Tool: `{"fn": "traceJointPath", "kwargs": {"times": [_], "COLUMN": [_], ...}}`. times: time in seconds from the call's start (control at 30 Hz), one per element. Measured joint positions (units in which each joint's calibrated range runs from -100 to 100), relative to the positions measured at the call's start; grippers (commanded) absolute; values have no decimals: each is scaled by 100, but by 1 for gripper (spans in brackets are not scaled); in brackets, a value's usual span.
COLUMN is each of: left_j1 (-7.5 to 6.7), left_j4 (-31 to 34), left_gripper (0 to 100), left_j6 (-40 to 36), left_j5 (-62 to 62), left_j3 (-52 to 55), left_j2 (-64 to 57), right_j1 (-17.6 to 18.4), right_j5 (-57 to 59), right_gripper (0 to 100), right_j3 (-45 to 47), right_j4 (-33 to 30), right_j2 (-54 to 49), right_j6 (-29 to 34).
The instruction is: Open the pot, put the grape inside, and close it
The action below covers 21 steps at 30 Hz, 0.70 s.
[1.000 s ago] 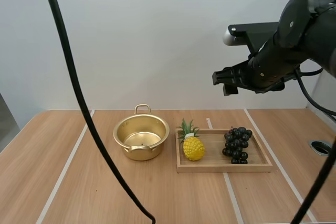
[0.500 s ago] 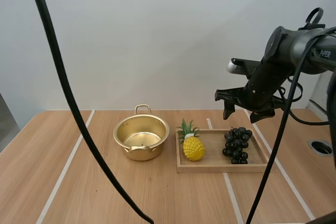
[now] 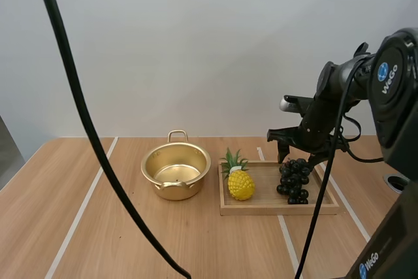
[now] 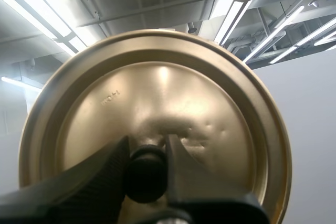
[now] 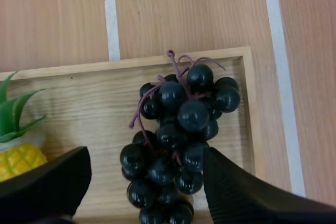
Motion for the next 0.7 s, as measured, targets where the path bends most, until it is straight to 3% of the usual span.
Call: {"fn": "traceJointPath", "kwargs": {"times": [0.7], "left_j1": [0], "left_j4": [22], "left_gripper": [0], "left_j6": [0], "left_j5": [50], "left_j3": [0], "left_j2": [0], "right_j1": [-6], "right_j5": [-953], "right_gripper": [100], "right_j3": [-15], "right_j4": [-6], "right_j2": [1248], "right_j6": [0]}}
